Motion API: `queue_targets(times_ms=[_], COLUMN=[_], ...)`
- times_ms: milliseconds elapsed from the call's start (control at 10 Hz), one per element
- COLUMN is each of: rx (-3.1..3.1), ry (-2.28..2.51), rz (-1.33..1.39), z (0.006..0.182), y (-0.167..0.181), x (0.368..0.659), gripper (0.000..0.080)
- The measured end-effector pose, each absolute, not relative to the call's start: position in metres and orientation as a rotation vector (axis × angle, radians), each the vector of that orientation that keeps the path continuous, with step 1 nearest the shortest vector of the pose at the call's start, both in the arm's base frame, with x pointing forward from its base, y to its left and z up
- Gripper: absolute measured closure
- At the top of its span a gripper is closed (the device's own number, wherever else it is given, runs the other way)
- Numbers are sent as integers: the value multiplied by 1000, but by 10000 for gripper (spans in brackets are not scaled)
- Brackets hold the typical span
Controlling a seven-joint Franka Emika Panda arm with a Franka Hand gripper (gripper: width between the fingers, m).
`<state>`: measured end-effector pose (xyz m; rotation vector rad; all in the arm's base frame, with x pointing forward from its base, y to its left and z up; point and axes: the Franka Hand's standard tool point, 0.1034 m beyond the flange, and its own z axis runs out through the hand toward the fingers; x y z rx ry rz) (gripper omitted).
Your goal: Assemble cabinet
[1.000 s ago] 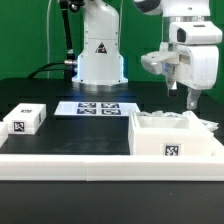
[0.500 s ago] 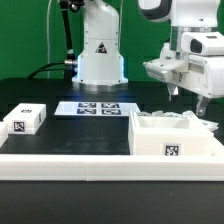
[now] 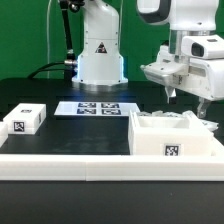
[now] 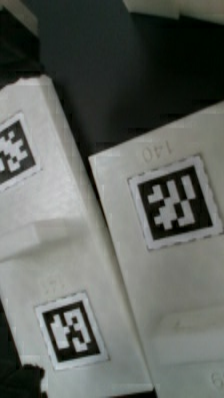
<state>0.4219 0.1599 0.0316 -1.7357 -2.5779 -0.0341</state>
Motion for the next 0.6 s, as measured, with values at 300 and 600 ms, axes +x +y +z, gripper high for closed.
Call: queue_targets(times_ms=[300, 600], rx=[-1751, -1785], ry=[-2550, -2507], rz=[-20, -7], z=[24, 16], y=[150, 153], x=[420, 416], gripper=[2, 2])
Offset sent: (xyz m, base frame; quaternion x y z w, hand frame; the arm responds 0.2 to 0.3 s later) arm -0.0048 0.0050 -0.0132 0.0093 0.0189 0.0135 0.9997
